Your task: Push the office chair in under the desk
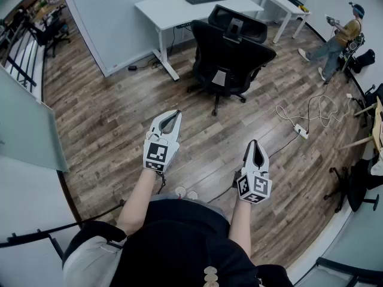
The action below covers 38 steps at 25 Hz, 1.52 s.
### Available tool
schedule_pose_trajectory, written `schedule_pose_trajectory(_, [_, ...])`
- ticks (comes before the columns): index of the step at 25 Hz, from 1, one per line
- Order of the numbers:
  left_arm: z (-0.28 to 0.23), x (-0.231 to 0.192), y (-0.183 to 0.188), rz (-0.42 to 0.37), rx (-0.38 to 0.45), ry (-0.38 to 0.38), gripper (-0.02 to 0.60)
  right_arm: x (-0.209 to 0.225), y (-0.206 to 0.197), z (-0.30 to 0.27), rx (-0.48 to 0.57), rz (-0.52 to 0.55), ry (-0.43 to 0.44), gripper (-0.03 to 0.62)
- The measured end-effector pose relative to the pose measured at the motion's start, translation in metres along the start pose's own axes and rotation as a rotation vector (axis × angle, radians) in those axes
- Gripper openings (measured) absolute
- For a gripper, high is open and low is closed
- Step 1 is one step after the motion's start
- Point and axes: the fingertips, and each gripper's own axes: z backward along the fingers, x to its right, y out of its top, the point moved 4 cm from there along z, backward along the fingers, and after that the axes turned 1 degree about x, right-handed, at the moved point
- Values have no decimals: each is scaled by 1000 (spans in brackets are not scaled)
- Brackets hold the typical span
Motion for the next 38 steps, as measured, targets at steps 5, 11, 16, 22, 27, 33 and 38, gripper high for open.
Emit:
schedule_pose_trajectory(5, [0,2,0,3,1,-6,8,-1,-1,1,-1,-1,2,11])
schedule_pose_trajectory(11, [1,2,-3,3,-3,-5,8,-2,-2,1,0,-8,4,11])
schedule_pose_trajectory(16, [-1,1,-6,8,-8,-5,8,-2,-3,-2,1,-9,14,11])
schedule_pose_trajectory(22, [-2,7,-9,11,-21,-28,8,-5,-3,-3,8,-20,28,12])
schedule_pose_trajectory(27, [-2,12,-10,26,-23,-51,11,-5,-5,-3,14,-36,42,12])
schedule_pose_trajectory(33, [-4,16,-8,57,-5,-76,142,-4,-4,-4,38,-61,70,106])
schedule_pose_trajectory(38, [-6,20,-8,80,-1,-77,248,0,-3,-4,62,-95,102,238])
